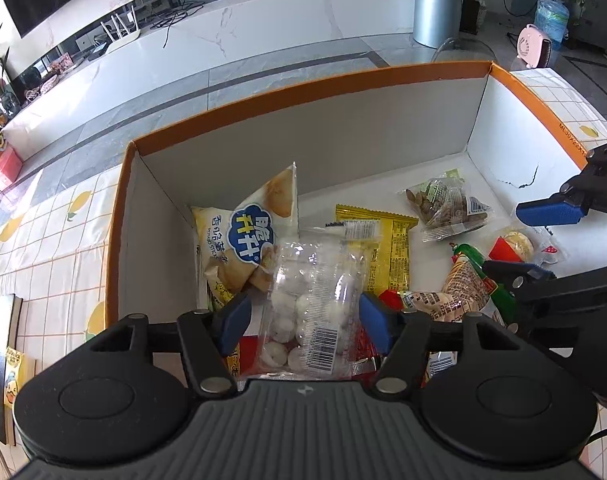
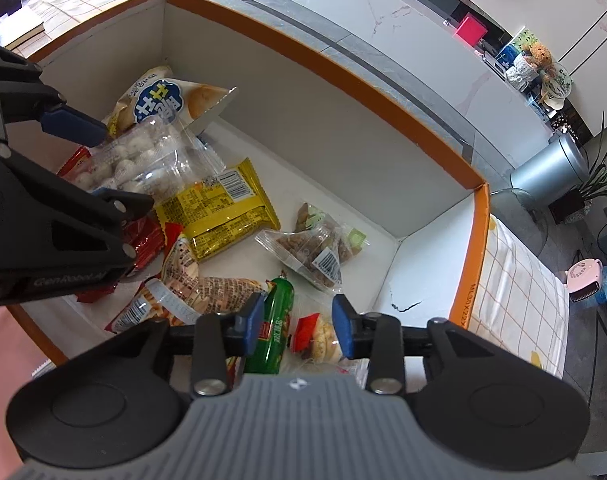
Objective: Organize snacks
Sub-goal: 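Open the left gripper dropping the candy pack while the right releases the sausage, then withdraw both tools from the box toward the white packet and chocolate bar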
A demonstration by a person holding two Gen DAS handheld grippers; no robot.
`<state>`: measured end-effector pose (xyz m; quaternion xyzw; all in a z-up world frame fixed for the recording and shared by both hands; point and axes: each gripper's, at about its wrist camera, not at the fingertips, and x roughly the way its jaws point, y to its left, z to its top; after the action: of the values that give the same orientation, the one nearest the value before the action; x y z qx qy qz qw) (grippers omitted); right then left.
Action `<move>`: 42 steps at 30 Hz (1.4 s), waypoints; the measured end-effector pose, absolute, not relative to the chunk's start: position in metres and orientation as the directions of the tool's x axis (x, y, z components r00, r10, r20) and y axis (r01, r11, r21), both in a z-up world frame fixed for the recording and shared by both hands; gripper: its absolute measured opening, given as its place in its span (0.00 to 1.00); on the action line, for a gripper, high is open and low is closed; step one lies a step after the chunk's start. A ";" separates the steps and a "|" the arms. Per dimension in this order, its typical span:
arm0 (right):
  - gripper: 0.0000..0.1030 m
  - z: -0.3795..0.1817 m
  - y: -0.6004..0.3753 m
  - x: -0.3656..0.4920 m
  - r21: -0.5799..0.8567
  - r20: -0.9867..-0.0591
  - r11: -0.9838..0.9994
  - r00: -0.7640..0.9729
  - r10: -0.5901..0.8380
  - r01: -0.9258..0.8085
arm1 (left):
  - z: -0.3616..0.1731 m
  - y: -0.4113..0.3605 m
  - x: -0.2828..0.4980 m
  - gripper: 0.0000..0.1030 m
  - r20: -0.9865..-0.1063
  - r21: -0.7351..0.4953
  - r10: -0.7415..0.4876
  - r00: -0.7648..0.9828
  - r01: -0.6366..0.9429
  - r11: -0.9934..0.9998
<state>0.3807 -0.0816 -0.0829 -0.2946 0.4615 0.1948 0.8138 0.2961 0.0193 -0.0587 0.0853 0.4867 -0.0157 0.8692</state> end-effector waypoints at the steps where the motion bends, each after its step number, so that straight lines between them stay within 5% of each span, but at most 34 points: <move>1: 0.38 -0.082 -0.082 0.380 -0.302 -0.864 0.750 0.502 0.045 -0.588 | -0.055 0.019 0.295 0.75 -0.842 0.142 0.062 0.536 0.109 0.984; 6: 0.57 -0.069 -0.086 0.374 -0.303 -0.852 0.766 0.522 0.049 -0.567 | -0.036 0.019 0.287 0.80 -0.814 0.135 0.055 0.578 0.096 0.986; 12: 0.69 -0.046 -0.097 0.356 -0.280 -0.824 0.802 0.560 0.081 -0.528 | -0.013 0.021 0.264 0.81 -0.767 0.108 0.045 0.640 0.060 0.992; 28: 0.77 -0.004 -0.146 0.263 -0.090 -0.743 0.903 0.632 0.220 -0.420 | 0.025 0.002 0.183 0.83 -0.696 0.089 -0.005 0.718 0.093 0.992; 42: 0.77 -0.050 -0.198 0.214 0.107 -0.778 0.953 0.573 0.257 -0.282 | -0.008 -0.019 0.136 0.83 -0.729 -0.047 -0.177 0.661 0.210 0.977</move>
<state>0.2145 -0.1978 -0.0502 -0.0141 0.4365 0.1518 0.8867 0.1358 -0.0191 -0.0078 0.0206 0.3976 -0.1063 0.9112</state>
